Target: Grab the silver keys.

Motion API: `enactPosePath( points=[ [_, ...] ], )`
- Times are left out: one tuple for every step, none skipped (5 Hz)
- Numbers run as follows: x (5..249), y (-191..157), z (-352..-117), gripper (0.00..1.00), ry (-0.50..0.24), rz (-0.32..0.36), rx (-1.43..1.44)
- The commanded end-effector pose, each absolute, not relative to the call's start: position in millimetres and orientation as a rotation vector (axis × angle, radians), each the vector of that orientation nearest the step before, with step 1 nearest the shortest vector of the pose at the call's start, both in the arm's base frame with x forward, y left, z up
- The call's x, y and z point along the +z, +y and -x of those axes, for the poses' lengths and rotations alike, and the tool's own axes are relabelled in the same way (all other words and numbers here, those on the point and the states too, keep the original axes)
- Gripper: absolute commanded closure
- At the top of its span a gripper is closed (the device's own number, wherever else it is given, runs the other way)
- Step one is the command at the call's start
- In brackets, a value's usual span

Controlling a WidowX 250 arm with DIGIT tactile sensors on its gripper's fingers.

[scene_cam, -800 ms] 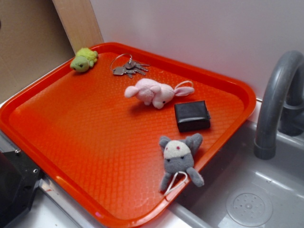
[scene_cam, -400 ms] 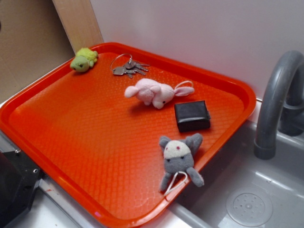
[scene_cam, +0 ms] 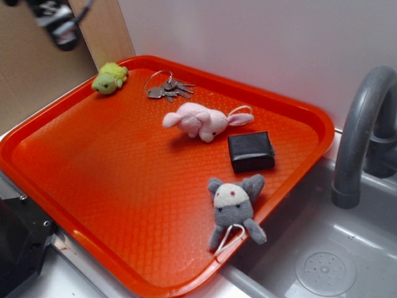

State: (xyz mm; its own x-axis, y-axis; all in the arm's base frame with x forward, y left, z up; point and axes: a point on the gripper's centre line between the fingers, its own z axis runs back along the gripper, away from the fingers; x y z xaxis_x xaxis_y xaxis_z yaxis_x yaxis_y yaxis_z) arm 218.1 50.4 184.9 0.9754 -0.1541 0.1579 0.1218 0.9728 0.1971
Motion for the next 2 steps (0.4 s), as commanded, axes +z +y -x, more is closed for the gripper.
enactPosePath(
  points=[
    [140, 95, -261, 0.0, -0.369, -0.108, -0.094],
    [118, 86, -281, 0.0, -0.381, -0.099, -0.144]
  ],
)
